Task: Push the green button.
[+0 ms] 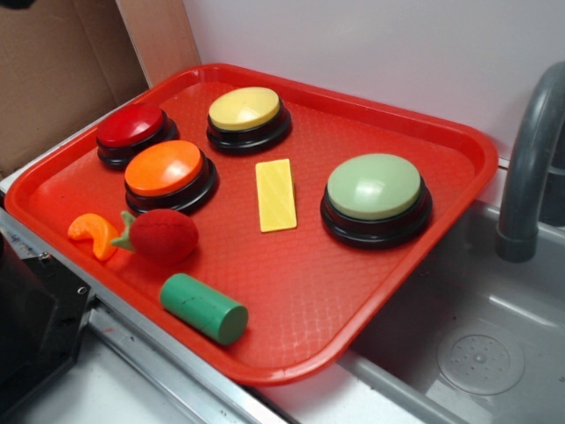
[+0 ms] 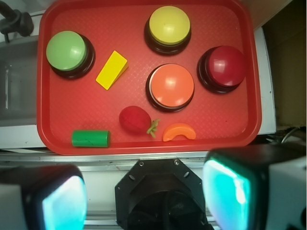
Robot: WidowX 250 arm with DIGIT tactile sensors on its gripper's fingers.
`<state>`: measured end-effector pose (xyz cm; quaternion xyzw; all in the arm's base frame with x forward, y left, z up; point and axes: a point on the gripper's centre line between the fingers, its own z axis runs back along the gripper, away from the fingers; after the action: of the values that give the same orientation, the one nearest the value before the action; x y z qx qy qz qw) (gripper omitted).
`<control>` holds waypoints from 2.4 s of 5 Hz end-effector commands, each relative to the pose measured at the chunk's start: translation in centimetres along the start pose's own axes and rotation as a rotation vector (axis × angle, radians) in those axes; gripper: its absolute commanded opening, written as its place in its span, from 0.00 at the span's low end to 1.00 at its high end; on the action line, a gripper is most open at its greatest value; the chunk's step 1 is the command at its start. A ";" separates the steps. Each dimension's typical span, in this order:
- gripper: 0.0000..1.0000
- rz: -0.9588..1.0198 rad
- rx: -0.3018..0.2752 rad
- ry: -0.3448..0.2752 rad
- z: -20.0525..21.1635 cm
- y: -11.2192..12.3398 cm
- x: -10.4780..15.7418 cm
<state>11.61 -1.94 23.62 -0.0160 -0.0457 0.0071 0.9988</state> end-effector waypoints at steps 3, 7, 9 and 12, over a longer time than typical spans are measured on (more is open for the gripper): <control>1.00 -0.338 0.058 0.121 -6.4 -6.3 9.2; 1.00 -0.443 0.041 0.022 -16.6 -11.1 15.1; 1.00 -0.441 0.026 0.093 -19.6 -10.6 14.5; 1.00 -0.478 0.057 -0.020 -14.5 -10.6 14.8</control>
<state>27.23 -12.20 8.26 0.0322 -0.0168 -0.2288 0.9728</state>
